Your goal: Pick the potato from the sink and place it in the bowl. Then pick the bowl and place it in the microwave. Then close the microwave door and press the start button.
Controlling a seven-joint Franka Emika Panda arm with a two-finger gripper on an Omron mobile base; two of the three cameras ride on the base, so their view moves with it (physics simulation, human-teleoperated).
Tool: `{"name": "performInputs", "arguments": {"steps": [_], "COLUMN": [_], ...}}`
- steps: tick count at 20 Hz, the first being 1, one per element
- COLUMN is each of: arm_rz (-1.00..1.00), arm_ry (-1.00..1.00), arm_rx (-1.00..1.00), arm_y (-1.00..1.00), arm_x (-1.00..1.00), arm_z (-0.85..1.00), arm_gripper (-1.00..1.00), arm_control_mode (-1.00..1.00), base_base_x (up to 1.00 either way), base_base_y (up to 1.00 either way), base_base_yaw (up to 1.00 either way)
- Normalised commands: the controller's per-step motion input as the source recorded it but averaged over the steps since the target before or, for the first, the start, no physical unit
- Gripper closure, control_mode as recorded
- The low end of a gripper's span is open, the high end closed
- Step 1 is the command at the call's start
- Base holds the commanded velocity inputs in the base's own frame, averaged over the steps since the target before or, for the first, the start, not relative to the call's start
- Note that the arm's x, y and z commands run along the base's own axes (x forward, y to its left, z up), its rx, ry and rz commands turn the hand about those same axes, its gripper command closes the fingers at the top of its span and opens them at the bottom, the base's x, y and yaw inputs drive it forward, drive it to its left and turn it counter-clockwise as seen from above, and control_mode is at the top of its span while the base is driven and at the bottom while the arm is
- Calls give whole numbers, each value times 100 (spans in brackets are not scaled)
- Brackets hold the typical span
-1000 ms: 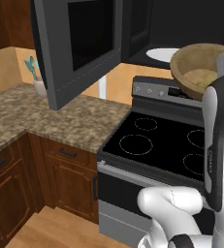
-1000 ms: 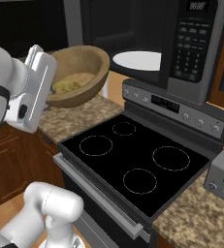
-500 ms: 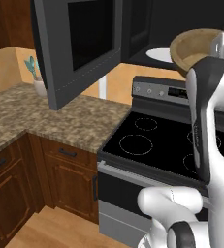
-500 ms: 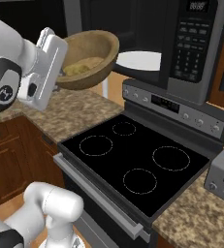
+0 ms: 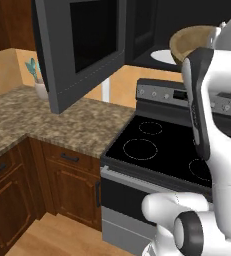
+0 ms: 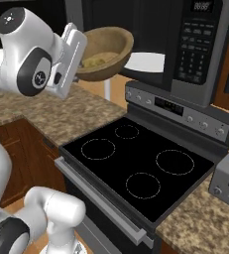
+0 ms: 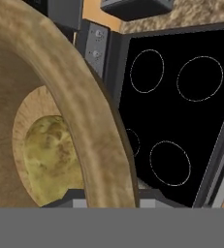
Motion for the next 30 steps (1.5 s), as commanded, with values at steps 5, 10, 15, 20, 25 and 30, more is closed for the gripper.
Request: {"name": "performInputs", "arguments": {"steps": [5,10,15,20,25,30], "arm_rz": [0,0,0,0,0,0], "arm_ry": [0,-1,0,0,2,3], "arm_rx": [4,7,3,0,0,0], "arm_y": [-26,-38,-25,-4,-9,-13], "arm_x": [67,68,69,81,65,64], "arm_z": [2,0,0,0,-14,-6], "arm_gripper": [100,100,100,100,100,100], "arm_control_mode": [-100,-100,-100,-100,-100,-100], "base_base_x": [0,0,0,0,0,0], "base_base_y": [0,0,0,0,0,0], "base_base_yaw": [0,0,0,0,0,0]}}
